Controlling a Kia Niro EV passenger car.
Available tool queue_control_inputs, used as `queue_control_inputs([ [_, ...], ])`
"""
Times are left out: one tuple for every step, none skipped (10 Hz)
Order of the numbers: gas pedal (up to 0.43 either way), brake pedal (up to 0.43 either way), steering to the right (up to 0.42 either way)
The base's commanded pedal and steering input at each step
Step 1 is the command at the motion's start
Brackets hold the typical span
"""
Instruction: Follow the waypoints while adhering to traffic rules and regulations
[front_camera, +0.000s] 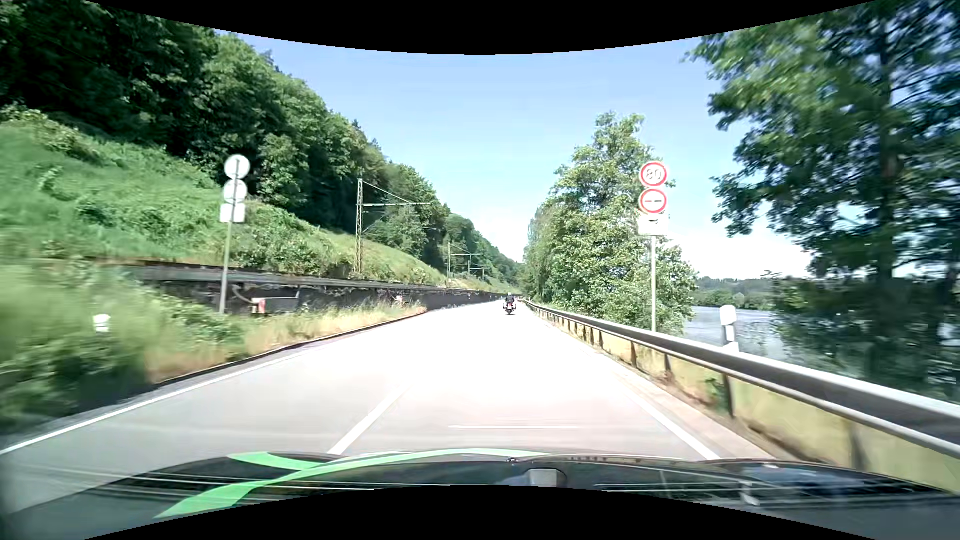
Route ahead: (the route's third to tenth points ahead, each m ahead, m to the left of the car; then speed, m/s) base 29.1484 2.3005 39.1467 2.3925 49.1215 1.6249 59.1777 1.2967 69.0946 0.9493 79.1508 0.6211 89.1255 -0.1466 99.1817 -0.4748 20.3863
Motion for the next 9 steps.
queue_control_inputs([
  [0.157,0.000,0.001],
  [0.157,0.000,0.001],
  [0.157,0.000,0.001],
  [0.169,0.000,0.002],
  [0.169,0.000,0.002],
  [0.169,0.000,0.001],
  [0.169,0.000,0.002],
  [0.169,0.000,0.002],
  [0.157,0.000,0.002],
])
